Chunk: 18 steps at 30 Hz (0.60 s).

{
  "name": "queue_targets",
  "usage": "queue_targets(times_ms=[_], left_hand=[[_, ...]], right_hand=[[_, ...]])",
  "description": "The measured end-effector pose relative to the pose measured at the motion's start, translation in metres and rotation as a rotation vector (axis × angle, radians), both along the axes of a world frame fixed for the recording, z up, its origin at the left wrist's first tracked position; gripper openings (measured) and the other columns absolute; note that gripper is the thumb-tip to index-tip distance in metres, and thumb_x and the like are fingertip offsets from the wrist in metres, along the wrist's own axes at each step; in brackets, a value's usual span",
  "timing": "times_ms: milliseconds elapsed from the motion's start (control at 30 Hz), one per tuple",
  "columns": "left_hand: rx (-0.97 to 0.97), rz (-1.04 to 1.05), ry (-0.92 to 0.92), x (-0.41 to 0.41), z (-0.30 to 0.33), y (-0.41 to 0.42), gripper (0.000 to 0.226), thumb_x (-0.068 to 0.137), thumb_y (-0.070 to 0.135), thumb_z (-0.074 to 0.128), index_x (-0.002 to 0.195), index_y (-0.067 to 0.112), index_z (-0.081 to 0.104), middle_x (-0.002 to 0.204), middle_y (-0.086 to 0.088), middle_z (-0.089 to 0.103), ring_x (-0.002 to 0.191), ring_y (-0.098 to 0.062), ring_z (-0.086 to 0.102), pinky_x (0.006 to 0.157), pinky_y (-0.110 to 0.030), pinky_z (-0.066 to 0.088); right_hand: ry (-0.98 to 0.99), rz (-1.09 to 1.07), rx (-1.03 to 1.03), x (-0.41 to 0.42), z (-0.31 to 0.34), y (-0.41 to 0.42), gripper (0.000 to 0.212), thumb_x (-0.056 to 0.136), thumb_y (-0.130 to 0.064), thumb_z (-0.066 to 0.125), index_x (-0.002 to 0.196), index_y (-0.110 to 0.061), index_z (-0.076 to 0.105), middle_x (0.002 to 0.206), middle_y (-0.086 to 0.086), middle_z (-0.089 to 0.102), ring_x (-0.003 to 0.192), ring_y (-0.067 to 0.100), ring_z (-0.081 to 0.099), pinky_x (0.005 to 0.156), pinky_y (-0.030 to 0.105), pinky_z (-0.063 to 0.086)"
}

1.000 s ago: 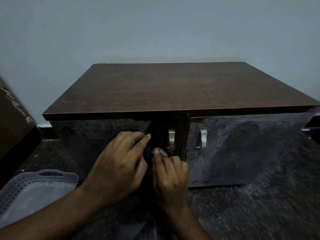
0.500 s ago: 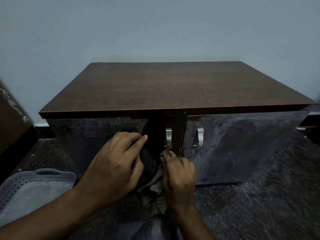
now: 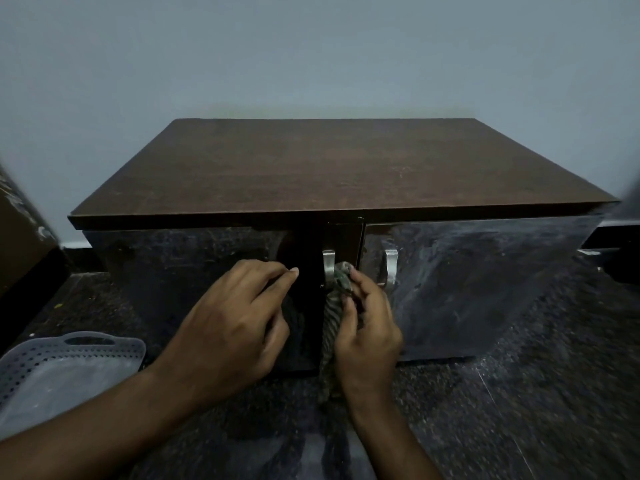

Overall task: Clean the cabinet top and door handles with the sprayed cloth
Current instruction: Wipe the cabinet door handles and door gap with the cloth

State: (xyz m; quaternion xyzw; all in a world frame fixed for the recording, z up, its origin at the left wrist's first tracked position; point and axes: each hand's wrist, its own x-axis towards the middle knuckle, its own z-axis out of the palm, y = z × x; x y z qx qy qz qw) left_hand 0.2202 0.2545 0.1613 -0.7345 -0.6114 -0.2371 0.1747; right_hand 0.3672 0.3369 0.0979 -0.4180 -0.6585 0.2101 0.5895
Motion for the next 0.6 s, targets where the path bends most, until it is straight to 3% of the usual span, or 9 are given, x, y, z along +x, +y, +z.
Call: queue_targets(times_ms=[100, 233, 300, 433, 600], left_hand=[[-0.004, -0.003, 0.004, 0.003, 0.001, 0.002, 0.043, 0.088, 0.01, 0.056, 0.128, -0.005, 0.061, 0.119, -0.016, 0.063, 0.11, -0.031, 0.059, 0.093, -0.043, 0.05], [0.005, -0.016, 0.008, 0.007, 0.002, 0.004, 0.043, 0.088, 0.01, 0.056, 0.129, -0.005, 0.061, 0.119, -0.017, 0.063, 0.11, -0.032, 0.059, 0.093, -0.043, 0.05], [0.004, -0.02, 0.013, 0.007, 0.002, 0.003, 0.044, 0.089, 0.01, 0.056, 0.129, -0.005, 0.061, 0.119, -0.017, 0.063, 0.11, -0.031, 0.059, 0.093, -0.043, 0.05], [-0.015, -0.007, 0.015, 0.006, 0.001, 0.004, 0.045, 0.088, 0.012, 0.055, 0.13, -0.003, 0.06, 0.121, -0.014, 0.062, 0.112, -0.03, 0.058, 0.096, -0.042, 0.05], [-0.056, 0.014, 0.074, 0.013, 0.007, 0.004, 0.059, 0.085, 0.018, 0.054, 0.142, 0.005, 0.051, 0.145, -0.009, 0.052, 0.13, -0.024, 0.051, 0.112, -0.033, 0.036]], right_hand=[[0.005, 0.011, -0.017, 0.001, 0.01, 0.0, 0.036, 0.091, 0.008, 0.059, 0.122, -0.01, 0.064, 0.113, 0.004, 0.068, 0.102, -0.015, 0.056, 0.086, -0.001, 0.041], [0.21, 0.087, -0.115, 0.002, 0.024, 0.005, 0.035, 0.093, 0.002, 0.06, 0.122, -0.019, 0.063, 0.11, -0.006, 0.073, 0.102, -0.002, 0.067, 0.085, 0.013, 0.053], [0.163, 0.092, -0.141, 0.002, 0.018, 0.002, 0.034, 0.094, 0.001, 0.059, 0.12, -0.021, 0.062, 0.11, -0.005, 0.072, 0.101, -0.005, 0.066, 0.084, 0.013, 0.054], [0.041, 0.057, -0.122, 0.003, 0.015, 0.001, 0.032, 0.094, 0.004, 0.057, 0.12, -0.013, 0.064, 0.114, 0.003, 0.066, 0.098, -0.018, 0.058, 0.08, -0.001, 0.043], [0.084, 0.021, -0.046, 0.001, 0.021, 0.003, 0.035, 0.093, 0.005, 0.059, 0.124, -0.012, 0.064, 0.116, -0.001, 0.066, 0.103, -0.012, 0.061, 0.084, 0.004, 0.046]])
